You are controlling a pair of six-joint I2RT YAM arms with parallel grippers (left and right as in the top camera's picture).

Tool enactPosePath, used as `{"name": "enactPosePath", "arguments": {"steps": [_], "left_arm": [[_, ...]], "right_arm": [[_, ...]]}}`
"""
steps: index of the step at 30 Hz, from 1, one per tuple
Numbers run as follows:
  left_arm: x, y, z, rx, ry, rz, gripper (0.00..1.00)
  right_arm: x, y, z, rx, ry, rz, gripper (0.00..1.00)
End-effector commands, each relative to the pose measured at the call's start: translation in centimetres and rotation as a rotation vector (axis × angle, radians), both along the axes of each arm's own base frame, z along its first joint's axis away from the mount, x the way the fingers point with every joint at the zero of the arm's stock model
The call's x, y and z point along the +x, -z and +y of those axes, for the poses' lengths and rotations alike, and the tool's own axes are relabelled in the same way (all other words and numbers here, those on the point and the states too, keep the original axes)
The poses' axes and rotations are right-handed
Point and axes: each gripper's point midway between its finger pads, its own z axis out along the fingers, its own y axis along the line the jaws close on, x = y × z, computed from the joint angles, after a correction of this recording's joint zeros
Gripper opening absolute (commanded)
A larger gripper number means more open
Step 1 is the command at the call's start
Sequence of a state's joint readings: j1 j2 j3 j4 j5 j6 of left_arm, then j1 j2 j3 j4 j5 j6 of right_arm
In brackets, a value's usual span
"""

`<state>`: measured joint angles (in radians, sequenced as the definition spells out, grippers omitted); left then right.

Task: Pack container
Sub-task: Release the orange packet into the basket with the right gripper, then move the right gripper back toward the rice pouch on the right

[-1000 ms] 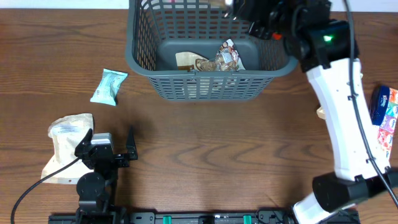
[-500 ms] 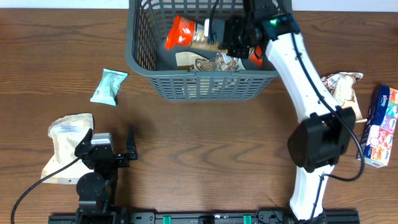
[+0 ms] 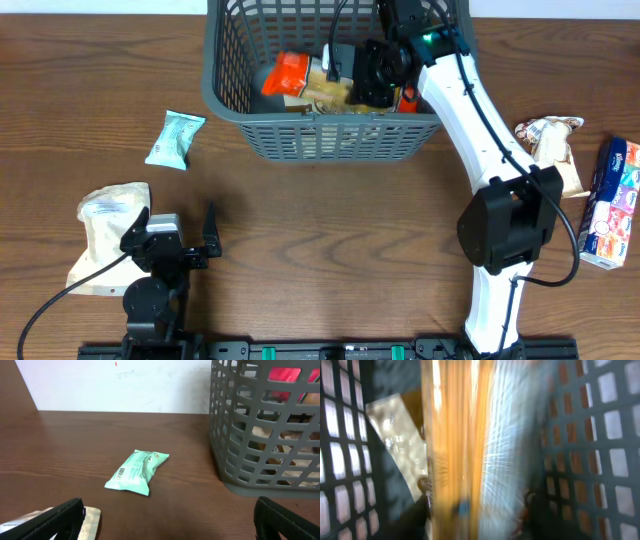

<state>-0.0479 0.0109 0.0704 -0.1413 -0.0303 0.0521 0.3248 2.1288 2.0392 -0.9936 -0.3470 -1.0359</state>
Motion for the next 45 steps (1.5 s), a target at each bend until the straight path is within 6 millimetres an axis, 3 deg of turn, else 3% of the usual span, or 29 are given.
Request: {"name": "enactPosePath", "arguments": {"steps": [1,7,11,16,20,22,24,26,30,32,35,38,40,42,45], "left_arm": [[0.0,1.5,0.0,-0.003,-0.004,0.03,0.99],[0.0,1.5,0.0,-0.002,-0.004,0.03,0.99],[0.0,1.5,0.0,-0.003,-0.004,0.03,0.99],[0.0,1.5,0.0,-0.003,-0.004,0.03,0.99],[0.0,1.5,0.0,-0.003,-0.004,0.03,0.99],[0.0,1.5,0.0,-0.003,-0.004,0.03,0.99],[0.0,1.5,0.0,-0.003,-0.004,0.03,0.99],[0.0,1.5,0.0,-0.003,-0.004,0.03,0.99],[0.0,1.5,0.0,-0.003,-0.004,0.03,0.99],[0.0,1.5,0.0,-0.002,-0.004,0.03,0.99],[0.0,1.5,0.0,-0.002,-0.004,0.03,0.99],[0.0,1.5,0.0,-0.002,-0.004,0.03,0.99],[0.0,1.5,0.0,-0.002,-0.004,0.03,0.99],[0.0,1.5,0.0,-0.002,-0.004,0.03,0.99],[0.0,1.5,0.0,-0.002,-0.004,0.03,0.99]], "right_arm": [[-0.5,-3.5,1.4,0.123,0.08,0.023,0.65],[-0.5,-3.8,1.6,0.137,0.084,0.022,0.69],[0.6,-6.1,1.8,0.182,0.129,-0.029,0.66],[3.0,-14.0,1.4,0.291,0.257,-0.181,0.66],[3.4,-21.4,-1.3,0.396,0.41,-0.278,0.66],[3.8,-24.3,-4.0,0.458,0.545,-0.307,0.64],[4.5,-26.6,-8.8,0.521,0.773,-0.334,0.61],[4.8,-27.4,-14.4,0.574,1.025,-0.336,0.61],[3.2,-25.9,-24.1,0.596,1.346,-0.259,0.6],[1.5,-24.5,-29.2,0.594,1.517,-0.205,0.59],[-1.1,-22.8,-35.2,0.558,1.688,-0.158,0.59],[-3.9,-21.1,-39.6,0.492,1.802,-0.113,0.61],[-5.4,-20.0,-41.4,0.461,1.861,-0.075,0.61],[-6.6,-18.9,-42.6,0.427,1.897,-0.037,0.63],[-7.6,-16.7,-43.6,0.332,1.88,0.024,0.73]]}}
